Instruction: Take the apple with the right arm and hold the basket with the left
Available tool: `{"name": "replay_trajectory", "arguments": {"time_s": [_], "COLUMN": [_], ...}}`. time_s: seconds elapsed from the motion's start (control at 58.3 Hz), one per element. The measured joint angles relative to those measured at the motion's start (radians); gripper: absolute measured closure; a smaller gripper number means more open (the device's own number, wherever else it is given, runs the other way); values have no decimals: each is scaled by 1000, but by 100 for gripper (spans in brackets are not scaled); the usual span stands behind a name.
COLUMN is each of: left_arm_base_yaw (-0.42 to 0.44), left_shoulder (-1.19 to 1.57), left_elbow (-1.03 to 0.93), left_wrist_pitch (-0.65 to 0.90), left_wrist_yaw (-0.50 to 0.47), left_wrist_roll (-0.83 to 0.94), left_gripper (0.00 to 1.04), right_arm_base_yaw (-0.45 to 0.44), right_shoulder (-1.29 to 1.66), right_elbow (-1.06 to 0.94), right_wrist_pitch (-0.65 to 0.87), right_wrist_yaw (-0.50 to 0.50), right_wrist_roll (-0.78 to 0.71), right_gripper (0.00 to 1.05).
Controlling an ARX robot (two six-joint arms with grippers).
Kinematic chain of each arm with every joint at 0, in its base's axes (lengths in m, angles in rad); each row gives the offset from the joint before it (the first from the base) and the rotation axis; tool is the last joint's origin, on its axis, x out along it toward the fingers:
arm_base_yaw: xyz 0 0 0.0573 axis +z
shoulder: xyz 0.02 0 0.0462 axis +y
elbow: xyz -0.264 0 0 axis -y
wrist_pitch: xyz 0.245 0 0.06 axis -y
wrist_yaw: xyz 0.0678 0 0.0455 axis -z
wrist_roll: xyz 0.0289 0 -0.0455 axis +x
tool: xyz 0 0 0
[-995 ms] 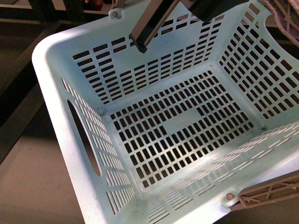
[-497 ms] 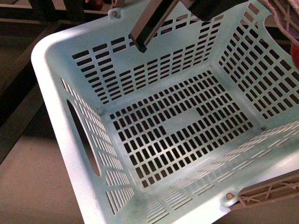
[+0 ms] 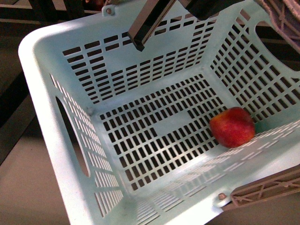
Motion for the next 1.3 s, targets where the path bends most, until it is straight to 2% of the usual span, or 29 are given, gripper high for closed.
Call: {"name": "replay_trajectory", "arguments": {"time_s": [0.103,0.137,0.154,0.171,0.257,0.343,0.394,0.497,0.6,1.303], "left_arm_base_yaw": [0,0,-1,-1,-1,-1,-1,-1,-1,-1], "left_shoulder": [0,0,0,0,0,0,0,0,0,0], "left_elbow": [0,0,0,0,0,0,0,0,0,0], "left_wrist_pitch": [0,0,0,0,0,0,0,0,0,0], "left_wrist_yaw": [2,4,5,5,5,4,3,1,4,3], "left_wrist_roll": [-5,-5,-6,-6,-6,-6,-5,-6,-5,-6], "left_gripper": [98,98,98,98,98,98,98,98,98,98], "right_arm_base_yaw": [-47,-65,-77,-77,-67,-58,-15,31,36,37], "right_shoulder": [-71,-79,-88,-94,-129,-172,-198,-233,-302,-570], "right_elbow": [-72,-115,-179,-213,-272,-293,-308,-336,-368,-426], "right_wrist_pitch": [-29,55,196,274,412,423,415,398,362,179], "right_wrist_yaw": [6,-59,-137,-179,-204,-187,-123,-110,-99,-98], "right_wrist_roll": [-7,-49,-114,-163,-288,-345,-363,-381,-396,-399], "right_gripper": [9,14,20,24,38,52,60,76,103,103]}}
